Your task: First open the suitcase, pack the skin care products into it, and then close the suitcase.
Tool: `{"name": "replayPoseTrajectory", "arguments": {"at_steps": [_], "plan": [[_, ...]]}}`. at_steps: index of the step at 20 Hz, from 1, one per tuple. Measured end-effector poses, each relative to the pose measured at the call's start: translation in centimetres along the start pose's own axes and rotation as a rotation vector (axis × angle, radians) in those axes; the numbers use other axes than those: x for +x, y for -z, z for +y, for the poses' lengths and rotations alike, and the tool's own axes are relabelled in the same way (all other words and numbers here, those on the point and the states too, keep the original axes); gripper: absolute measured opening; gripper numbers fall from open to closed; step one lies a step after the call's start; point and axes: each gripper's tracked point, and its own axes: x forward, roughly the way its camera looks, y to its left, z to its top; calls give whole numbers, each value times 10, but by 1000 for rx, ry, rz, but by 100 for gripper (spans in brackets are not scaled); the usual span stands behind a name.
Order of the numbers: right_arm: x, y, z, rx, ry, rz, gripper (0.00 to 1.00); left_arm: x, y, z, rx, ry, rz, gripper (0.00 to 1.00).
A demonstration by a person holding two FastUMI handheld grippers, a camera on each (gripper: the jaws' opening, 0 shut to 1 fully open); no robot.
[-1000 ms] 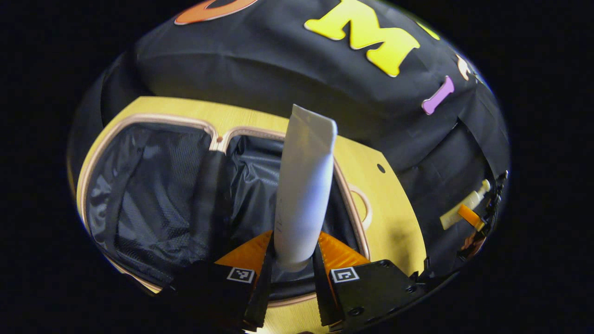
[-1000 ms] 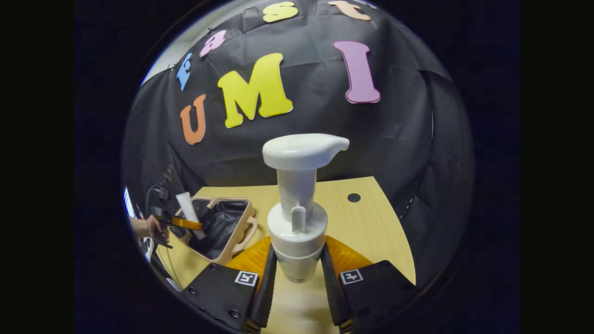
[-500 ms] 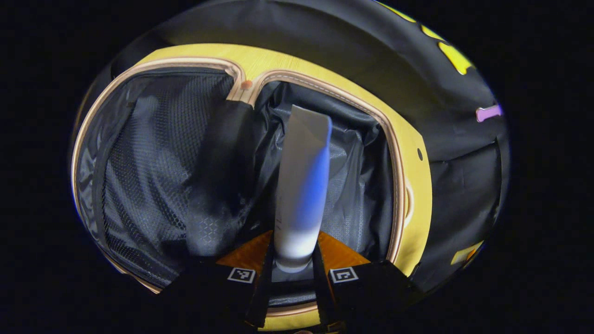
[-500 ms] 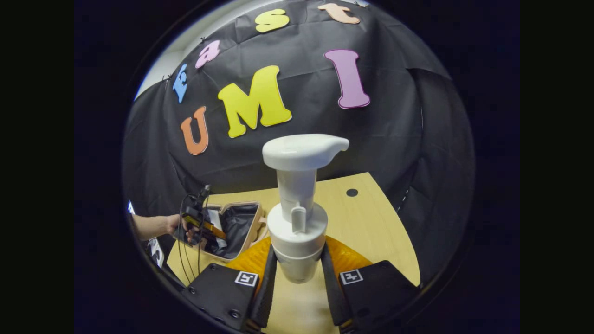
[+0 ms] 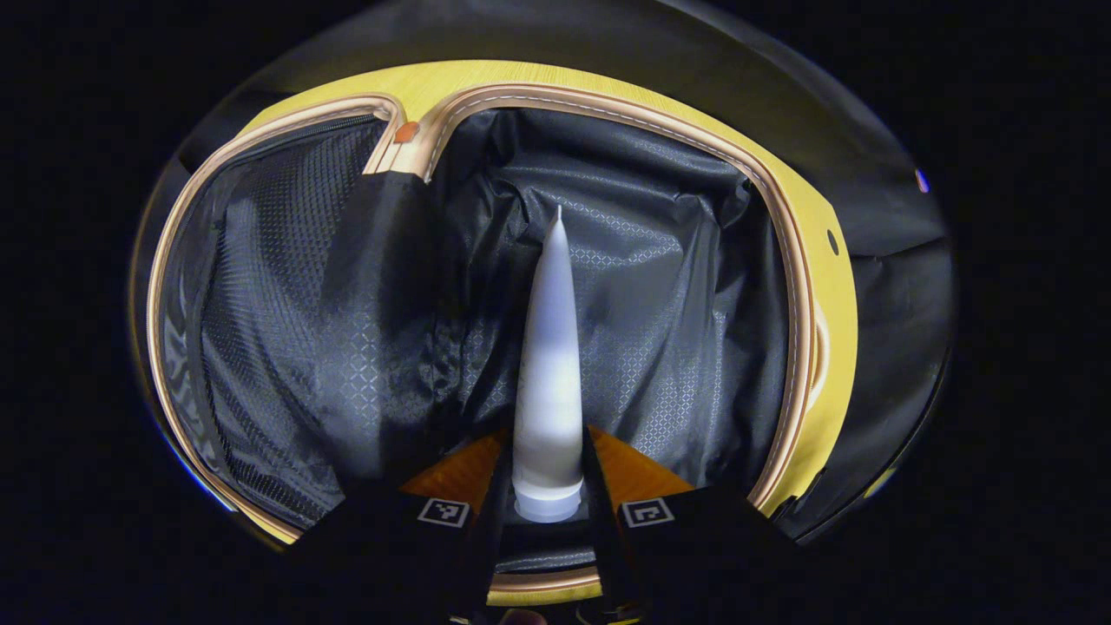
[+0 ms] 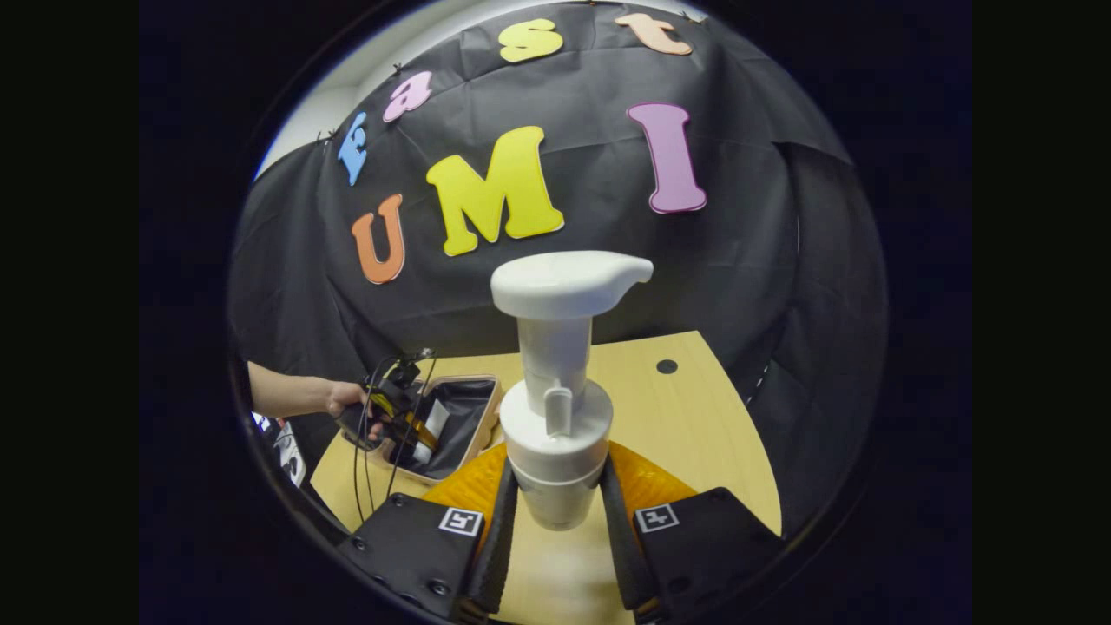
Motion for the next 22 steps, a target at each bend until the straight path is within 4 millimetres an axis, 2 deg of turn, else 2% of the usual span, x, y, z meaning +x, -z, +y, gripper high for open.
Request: {"name": "replayPoseTrajectory", "arguments": {"at_steps": [1, 2, 3, 4, 5, 6, 7, 9, 11, 12, 13, 14, 18, 22], "plan": [[1, 1, 3, -16, -4, -2, 46, -4, 0, 0, -11, -3, -13, 58], [3, 1, 7, -27, -14, -3, 47, -10, 2, -1, -24, -5, -25, 61], [5, 1, 13, -31, -30, 0, 47, -17, 4, -3, -36, 0, -45, 74], [8, 2, 21, -33, -46, 3, 47, -25, 4, -1, -42, -1, -73, 68], [12, 1, 28, -41, -63, 6, 47, -35, 5, 1, -55, 1, -118, 73], [16, 0, 35, -52, -80, 8, 47, -45, 5, 2, -64, 10, -158, 84], [20, -1, 44, -62, -100, 12, 44, -58, 6, 2, -68, 29, -202, 78], [31, -1, 66, -70, -149, 29, 47, -86, 13, 3, -39, 32, -307, 78], [44, 2, 90, -77, -205, 60, 47, -117, 21, 24, 80, -79, -440, 83], [52, 3, 103, -83, -233, 77, 47, -130, 29, 32, 113, -113, -489, 87], [61, 4, 116, -91, -261, 97, 47, -135, 36, 29, 109, -118, -533, 99], [70, 5, 129, -94, -290, 116, 47, -142, 48, 25, 89, -106, -565, 99], [111, 12, 178, -74, -367, 210, 47, -158, 100, 39, -35, -57, -682, 99], [164, 43, 212, -87, -374, 347, 47, -175, 150, 38, -112, 14, -789, 99]]}}
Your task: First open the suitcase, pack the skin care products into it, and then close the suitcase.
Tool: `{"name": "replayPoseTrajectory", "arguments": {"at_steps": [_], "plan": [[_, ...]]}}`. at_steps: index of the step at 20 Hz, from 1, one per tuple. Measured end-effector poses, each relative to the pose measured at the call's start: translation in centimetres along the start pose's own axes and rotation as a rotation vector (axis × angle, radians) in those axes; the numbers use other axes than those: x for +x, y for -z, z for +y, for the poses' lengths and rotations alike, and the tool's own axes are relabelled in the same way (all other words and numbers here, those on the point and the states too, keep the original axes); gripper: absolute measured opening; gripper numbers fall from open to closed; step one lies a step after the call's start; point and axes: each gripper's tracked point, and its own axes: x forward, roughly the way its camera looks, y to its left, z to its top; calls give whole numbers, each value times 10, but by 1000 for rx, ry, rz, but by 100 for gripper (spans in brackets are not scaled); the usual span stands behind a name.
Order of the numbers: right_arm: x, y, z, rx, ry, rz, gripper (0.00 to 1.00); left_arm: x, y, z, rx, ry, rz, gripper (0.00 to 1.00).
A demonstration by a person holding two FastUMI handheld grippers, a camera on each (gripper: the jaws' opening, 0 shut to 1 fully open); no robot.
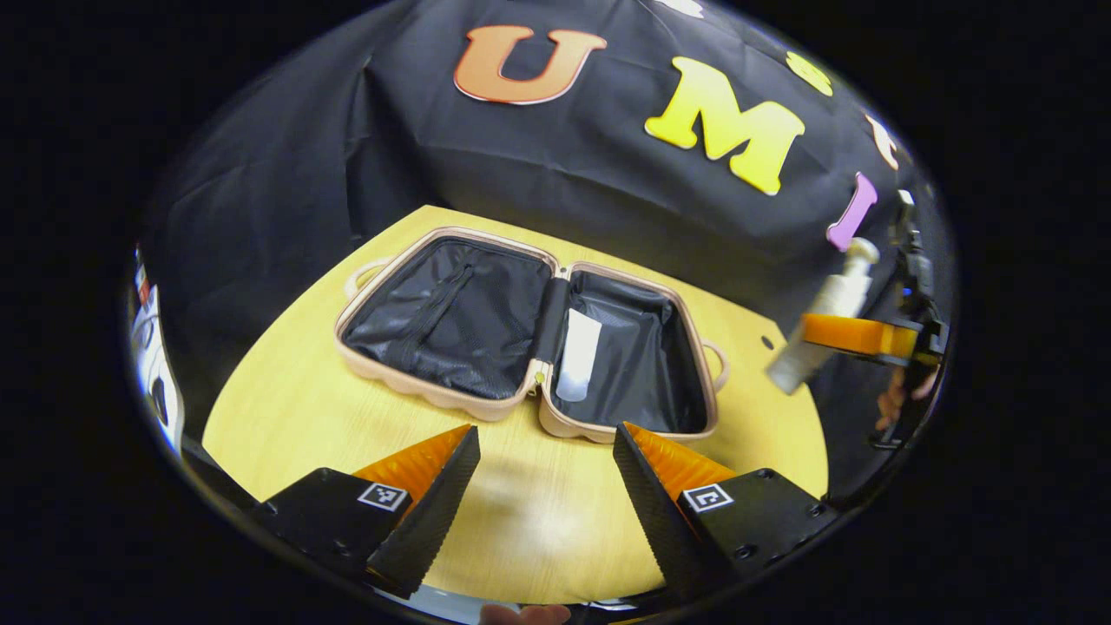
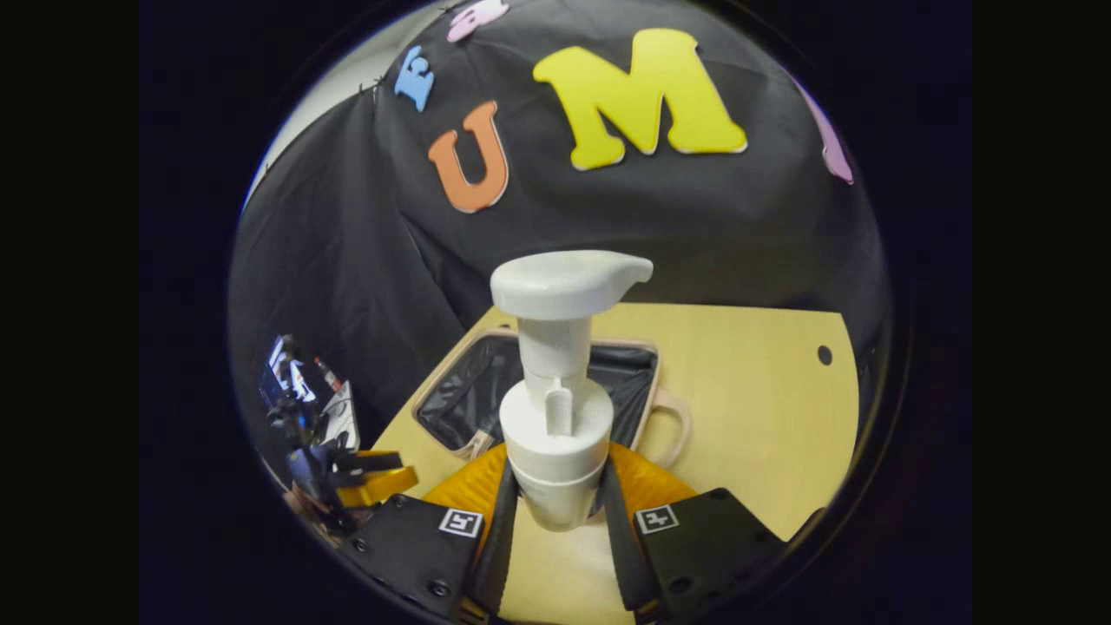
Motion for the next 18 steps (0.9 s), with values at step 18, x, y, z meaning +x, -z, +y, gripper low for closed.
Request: {"name": "replayPoseTrajectory", "arguments": {"at_steps": [18], "plan": [[179, 68, -62, 441, 332, 516, 47, -60, 12, 54, -152, -64, -72, 98]]}}
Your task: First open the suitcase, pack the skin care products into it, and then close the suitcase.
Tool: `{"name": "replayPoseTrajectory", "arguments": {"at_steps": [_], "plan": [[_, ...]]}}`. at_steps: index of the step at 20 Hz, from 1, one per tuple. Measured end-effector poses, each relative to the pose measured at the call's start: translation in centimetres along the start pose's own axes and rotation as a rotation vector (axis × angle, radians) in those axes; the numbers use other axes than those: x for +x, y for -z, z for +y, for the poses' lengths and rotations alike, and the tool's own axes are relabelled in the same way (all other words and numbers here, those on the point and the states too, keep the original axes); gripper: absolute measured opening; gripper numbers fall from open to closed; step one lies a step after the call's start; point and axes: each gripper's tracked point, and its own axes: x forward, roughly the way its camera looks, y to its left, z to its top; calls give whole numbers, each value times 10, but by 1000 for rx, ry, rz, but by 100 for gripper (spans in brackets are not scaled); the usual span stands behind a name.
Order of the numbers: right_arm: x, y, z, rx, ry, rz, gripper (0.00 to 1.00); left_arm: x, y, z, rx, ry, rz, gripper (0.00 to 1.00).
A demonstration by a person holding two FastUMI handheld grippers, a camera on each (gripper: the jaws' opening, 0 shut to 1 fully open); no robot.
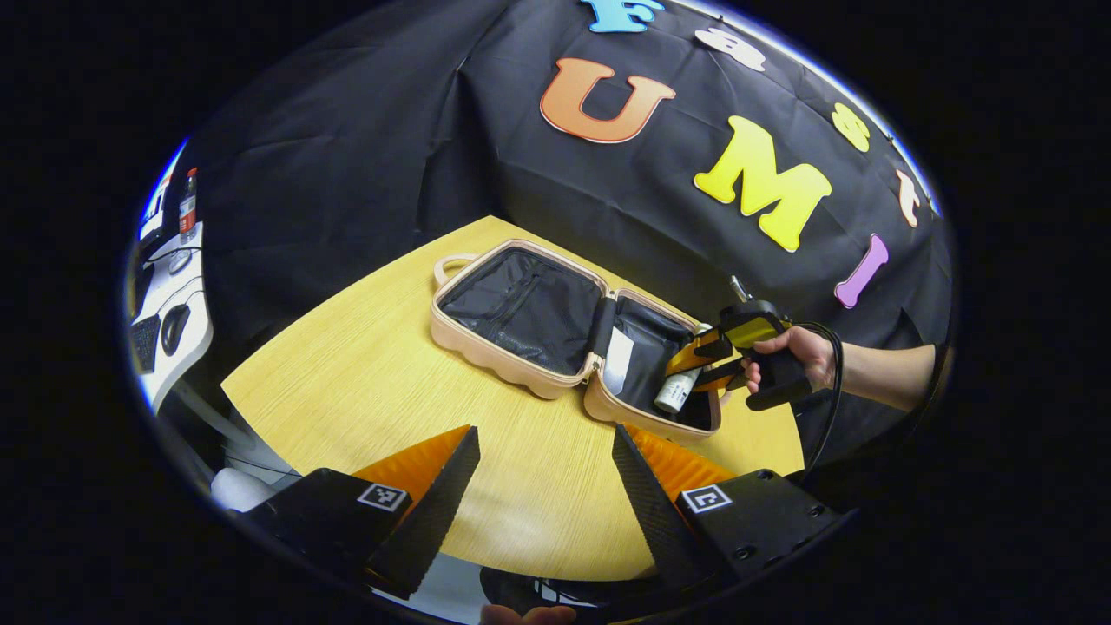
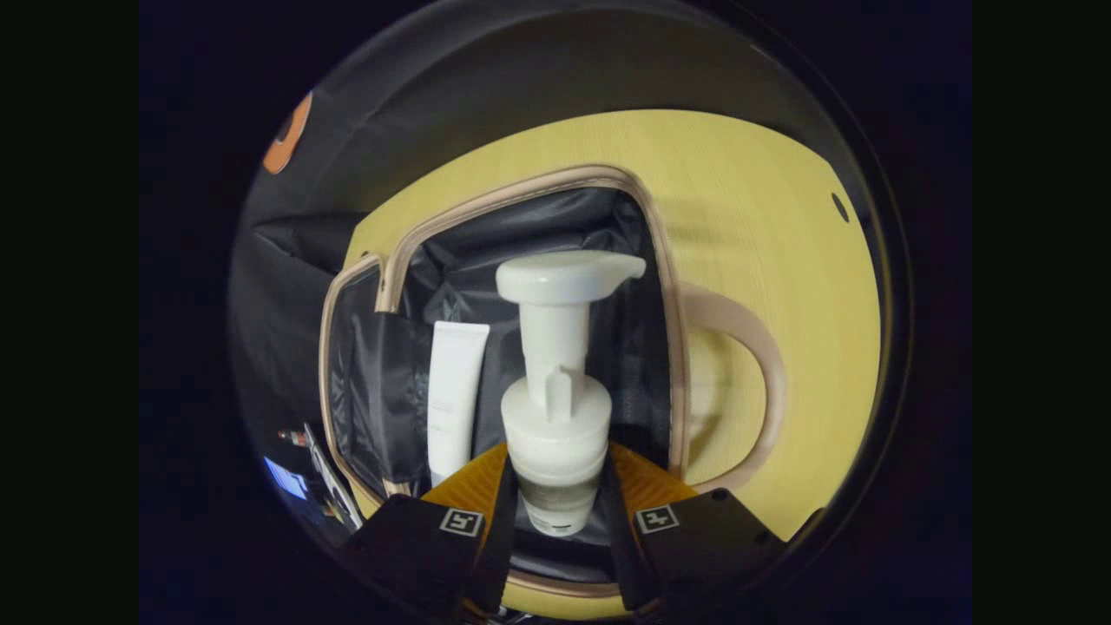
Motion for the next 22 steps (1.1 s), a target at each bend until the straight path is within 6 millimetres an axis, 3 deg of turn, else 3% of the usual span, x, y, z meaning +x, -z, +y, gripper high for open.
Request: {"name": "replayPoseTrajectory", "arguments": {"at_steps": [7, 10, 14, 17, 18, 22], "plan": [[14, 6, -5, 51, 121, 25, 47, -3, -7, -8, 19, 13, -16, 98], [20, 9, -7, 16, 139, 22, 49, -6, -9, 0, 29, -12, -23, 98], [8, 9, 2, -9, 80, -10, 53, -11, -14, 4, 25, -31, -38, 98], [-17, 16, 5, -111, 39, -65, 69, -7, -19, 12, 47, -47, -53, 98], [-29, 17, 4, -163, 38, -103, 70, -4, -20, 17, 57, -65, -50, 98], [-94, 24, 2, -325, -29, -291, 81, 15, -32, 34, 10, -52, -76, 99]]}}
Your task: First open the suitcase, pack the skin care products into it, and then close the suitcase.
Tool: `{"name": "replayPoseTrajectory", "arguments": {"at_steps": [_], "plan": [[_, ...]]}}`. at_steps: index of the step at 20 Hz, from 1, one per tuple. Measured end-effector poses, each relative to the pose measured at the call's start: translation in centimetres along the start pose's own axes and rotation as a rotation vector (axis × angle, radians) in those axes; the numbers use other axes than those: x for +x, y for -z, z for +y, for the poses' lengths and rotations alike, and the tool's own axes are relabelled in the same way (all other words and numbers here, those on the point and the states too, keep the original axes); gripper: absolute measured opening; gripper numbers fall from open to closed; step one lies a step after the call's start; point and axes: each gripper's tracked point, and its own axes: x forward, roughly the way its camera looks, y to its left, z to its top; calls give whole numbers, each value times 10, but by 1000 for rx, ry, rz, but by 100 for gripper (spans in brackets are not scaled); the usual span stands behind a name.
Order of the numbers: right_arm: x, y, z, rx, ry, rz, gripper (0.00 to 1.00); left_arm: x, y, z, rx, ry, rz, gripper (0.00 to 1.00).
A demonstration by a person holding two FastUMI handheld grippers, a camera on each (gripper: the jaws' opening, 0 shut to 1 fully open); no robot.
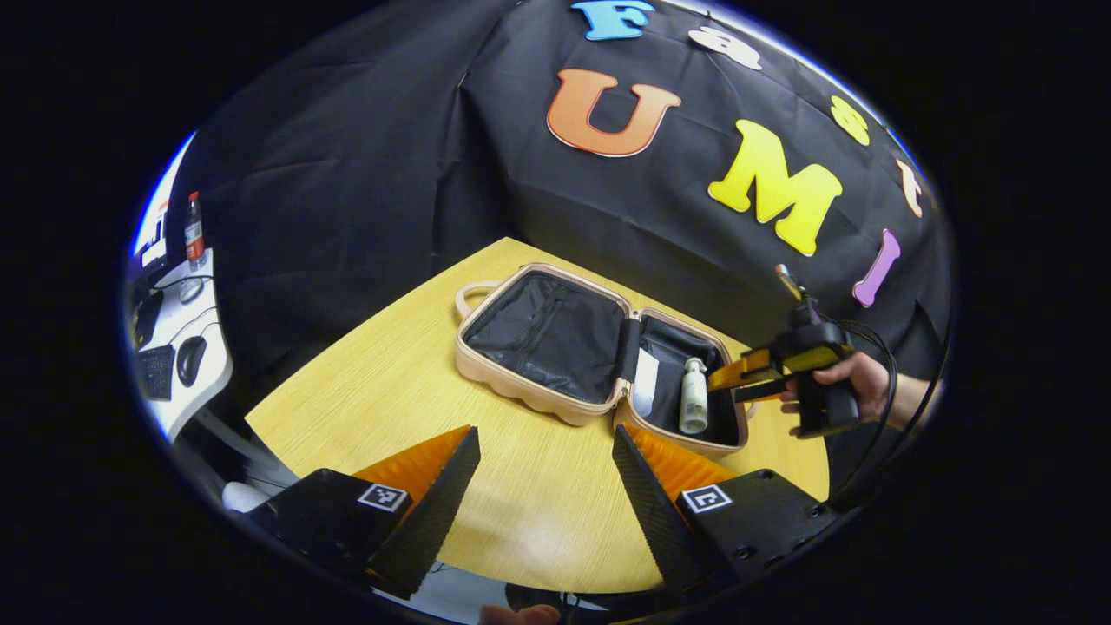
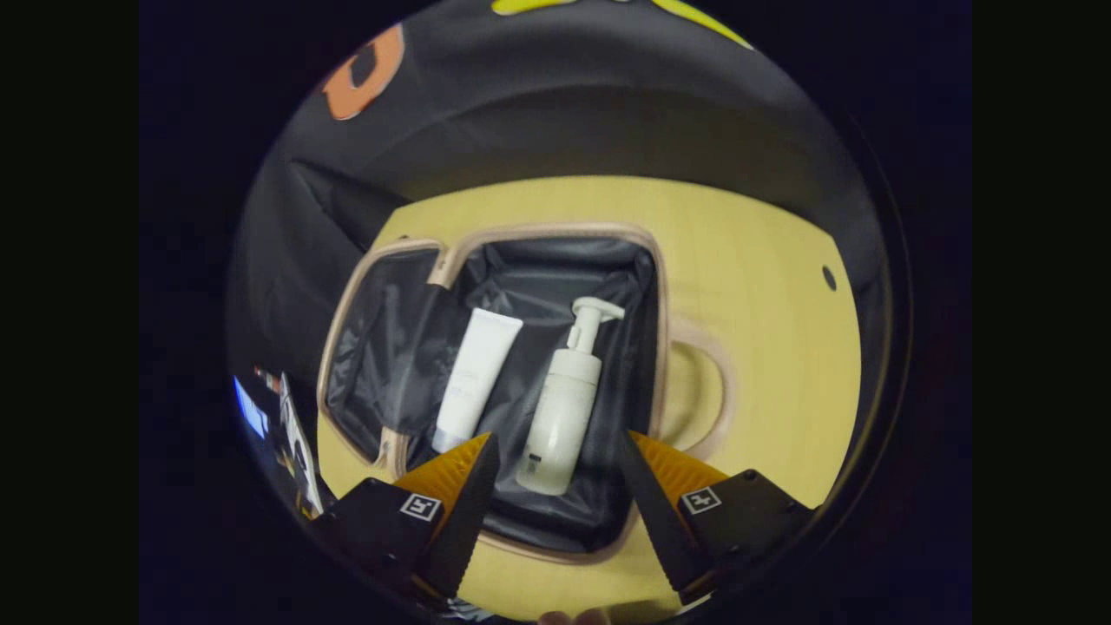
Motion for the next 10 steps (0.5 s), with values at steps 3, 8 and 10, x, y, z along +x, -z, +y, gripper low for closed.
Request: {"name": "replayPoseTrajectory", "arguments": {"at_steps": [3, 8, 10], "plan": [[-57, -12, -14, -120, 7, -175, 81, 26, -25, 18, -154, 62, -91, 99], [-143, -22, -35, -280, 49, -407, 77, 88, -54, 67, -417, 135, -138, 98], [-167, -18, -39, -311, 47, -438, 81, 118, -71, 87, -489, 169, -162, 98]]}}
